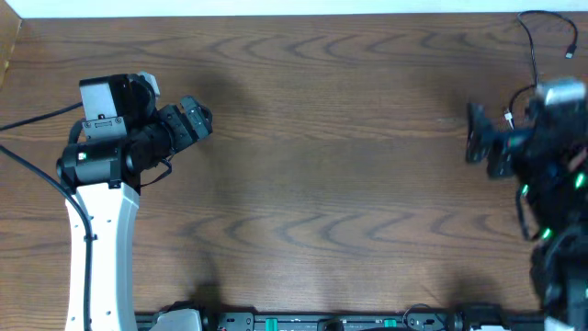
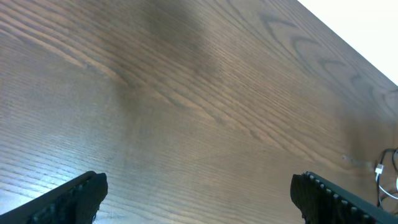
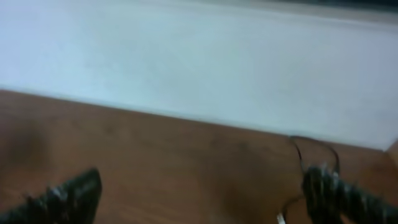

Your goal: Untangle cables

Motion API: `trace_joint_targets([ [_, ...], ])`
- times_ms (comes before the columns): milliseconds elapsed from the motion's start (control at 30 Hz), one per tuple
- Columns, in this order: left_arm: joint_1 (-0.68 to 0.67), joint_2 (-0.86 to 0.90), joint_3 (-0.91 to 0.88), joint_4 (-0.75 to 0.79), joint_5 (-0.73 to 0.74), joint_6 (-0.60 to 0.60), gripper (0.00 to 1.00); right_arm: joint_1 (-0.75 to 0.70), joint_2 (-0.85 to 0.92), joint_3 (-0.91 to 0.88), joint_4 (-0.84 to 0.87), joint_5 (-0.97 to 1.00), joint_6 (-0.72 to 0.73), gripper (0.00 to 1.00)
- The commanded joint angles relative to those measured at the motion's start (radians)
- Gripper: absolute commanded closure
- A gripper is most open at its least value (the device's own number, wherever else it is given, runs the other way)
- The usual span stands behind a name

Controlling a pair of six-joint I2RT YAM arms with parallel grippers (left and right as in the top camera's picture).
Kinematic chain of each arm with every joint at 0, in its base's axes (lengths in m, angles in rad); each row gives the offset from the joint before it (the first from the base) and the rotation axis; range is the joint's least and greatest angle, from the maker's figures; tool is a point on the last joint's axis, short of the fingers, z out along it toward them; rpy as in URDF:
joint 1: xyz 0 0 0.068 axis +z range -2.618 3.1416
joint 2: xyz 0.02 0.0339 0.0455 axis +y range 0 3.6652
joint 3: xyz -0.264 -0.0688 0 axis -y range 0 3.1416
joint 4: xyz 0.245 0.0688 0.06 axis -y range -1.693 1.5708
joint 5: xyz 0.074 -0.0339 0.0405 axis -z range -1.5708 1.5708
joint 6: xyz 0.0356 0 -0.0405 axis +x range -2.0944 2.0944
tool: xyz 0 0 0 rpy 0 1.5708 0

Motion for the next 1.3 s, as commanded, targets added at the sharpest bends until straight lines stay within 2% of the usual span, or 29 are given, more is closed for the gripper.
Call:
trace_joint_targets([
  [0,0.004,0.004,0.019,-0.002,0.004,0.006,0.01,-0.004,-0.147,-0.211,0.103,-0.003,-0.008,0.01],
  [167,0.004,0.004,0.019,-0.002,0.004,0.006,0.01,-0.006,-0.355,-0.509,0.315,-0.003,-0.008,0.01],
  [400,0.004,0.004,0.019,-0.002,0.004,0.006,0.01,-0.006,-0.571,-0.767,0.443,-0.011,-0.004,0.01],
  [767,0.004,0.004,0.019,-0.002,0.004,0.006,0.01,-0.005,-0.753,-0.937,0.454,-0.018,-0.004,0.01],
  [967,0.004,0.004,0.019,-0.002,0.004,0.006,0.01,-0.004,-0.753,-0.995,0.479,-0.023,-0.004,0.01],
  [1167,0.004,0.004,0.019,-0.002,0.004,0.006,0.01,-0.005,-0.753,-0.993,0.343,-0.009,-0.003,0.01],
  [1267,0.004,0.004,0.019,-0.002,0.004,0.006,0.01,-0.005,-0.742,-0.993,0.356,-0.012,-0.004,0.01],
])
